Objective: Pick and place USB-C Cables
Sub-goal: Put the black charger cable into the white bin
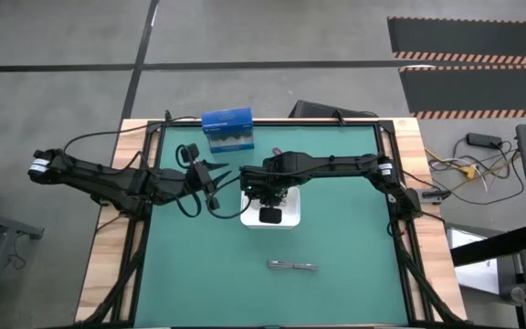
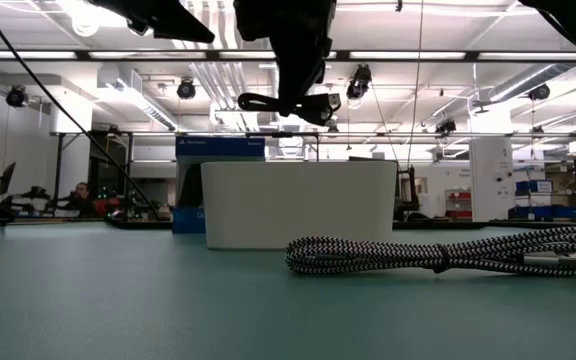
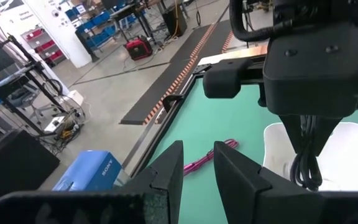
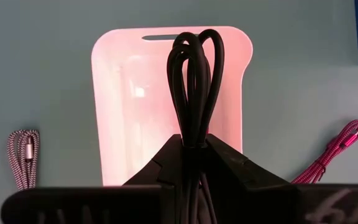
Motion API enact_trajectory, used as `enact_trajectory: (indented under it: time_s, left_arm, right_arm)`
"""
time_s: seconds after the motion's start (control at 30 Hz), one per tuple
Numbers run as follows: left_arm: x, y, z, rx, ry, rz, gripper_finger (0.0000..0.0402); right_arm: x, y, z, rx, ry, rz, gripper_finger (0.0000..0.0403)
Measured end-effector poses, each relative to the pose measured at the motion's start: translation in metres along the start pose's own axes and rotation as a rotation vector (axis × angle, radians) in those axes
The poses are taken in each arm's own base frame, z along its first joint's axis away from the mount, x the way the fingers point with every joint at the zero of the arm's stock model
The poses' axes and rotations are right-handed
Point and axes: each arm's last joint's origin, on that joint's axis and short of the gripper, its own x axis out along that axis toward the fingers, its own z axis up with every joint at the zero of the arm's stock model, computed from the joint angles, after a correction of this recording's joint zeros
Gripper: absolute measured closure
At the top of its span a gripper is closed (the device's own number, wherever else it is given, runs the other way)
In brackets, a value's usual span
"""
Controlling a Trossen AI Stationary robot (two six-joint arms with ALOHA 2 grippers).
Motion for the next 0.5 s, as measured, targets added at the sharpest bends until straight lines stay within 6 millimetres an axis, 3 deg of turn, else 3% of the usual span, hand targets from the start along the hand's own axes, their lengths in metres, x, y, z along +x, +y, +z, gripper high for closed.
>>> enact_trajectory:
  time_s: [0.5]
  left_arm:
    - [0.000, 0.000, 0.001, -0.005, -0.010, 0.006, 0.0328]
  right_arm:
    - [0.018, 0.004, -0.007, 0.011, 0.058, 0.024, 0.0360]
